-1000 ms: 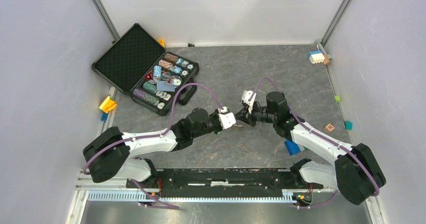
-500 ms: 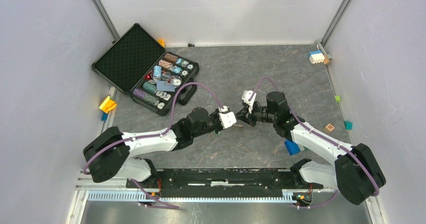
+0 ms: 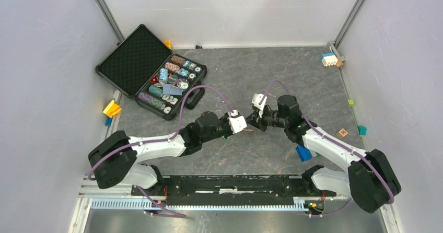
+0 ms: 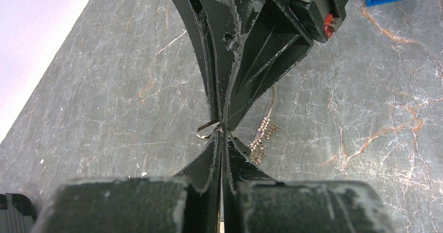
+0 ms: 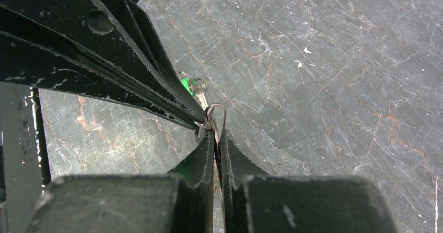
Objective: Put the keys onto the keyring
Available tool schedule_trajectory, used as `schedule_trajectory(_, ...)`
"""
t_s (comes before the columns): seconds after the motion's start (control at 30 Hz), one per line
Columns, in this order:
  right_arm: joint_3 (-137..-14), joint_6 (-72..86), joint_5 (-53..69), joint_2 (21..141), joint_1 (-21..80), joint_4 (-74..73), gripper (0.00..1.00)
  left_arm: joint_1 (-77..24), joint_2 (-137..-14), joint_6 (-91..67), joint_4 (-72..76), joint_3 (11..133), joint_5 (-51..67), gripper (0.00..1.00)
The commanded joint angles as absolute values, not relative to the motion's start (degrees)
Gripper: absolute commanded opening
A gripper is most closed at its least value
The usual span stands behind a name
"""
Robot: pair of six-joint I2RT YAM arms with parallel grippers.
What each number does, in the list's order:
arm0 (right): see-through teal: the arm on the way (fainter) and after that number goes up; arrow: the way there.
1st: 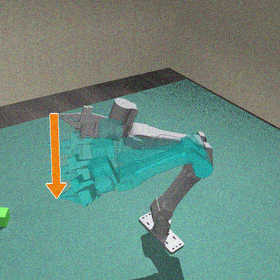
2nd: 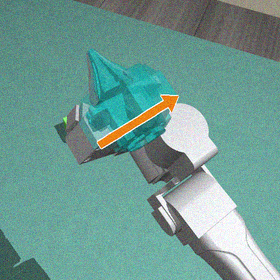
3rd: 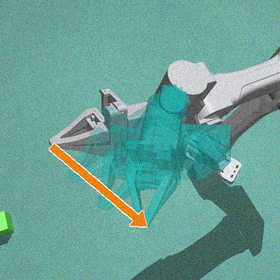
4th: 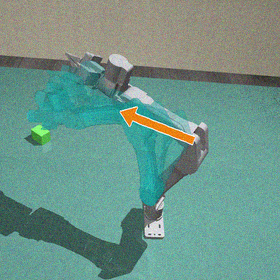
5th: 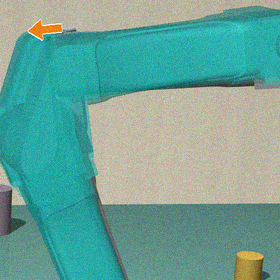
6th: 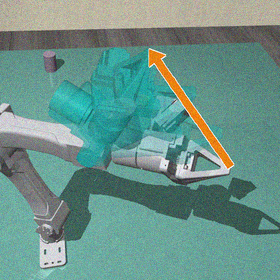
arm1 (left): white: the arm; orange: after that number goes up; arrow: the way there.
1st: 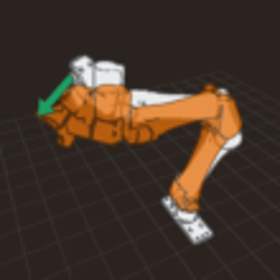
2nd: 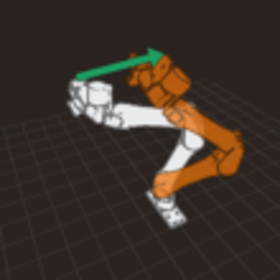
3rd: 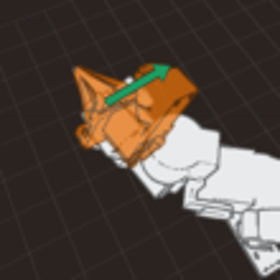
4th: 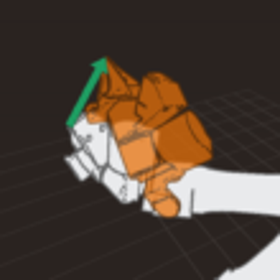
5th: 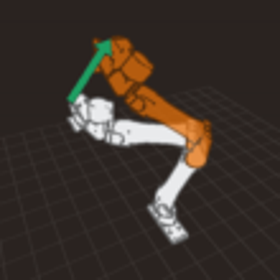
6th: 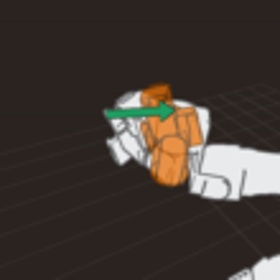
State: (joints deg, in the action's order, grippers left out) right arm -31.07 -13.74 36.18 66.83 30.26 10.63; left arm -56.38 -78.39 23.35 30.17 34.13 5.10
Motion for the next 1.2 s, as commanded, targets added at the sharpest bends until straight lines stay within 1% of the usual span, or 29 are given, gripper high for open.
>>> schedule_trajectory(0.0, -32.5, -13.7, 39.5, 66.3, 30.5, 12.9, 0.0, -56.3, -79.1, 22.0, 33.4, 36.1, 3.8, 0.02)
schedule_trajectory(1.17, -31.8, -14.4, 39.5, 66.5, 31.1, 13.0, 0.0, -56.2, -78.8, 18.1, 33.6, 37.3, 0.2, 0.02)
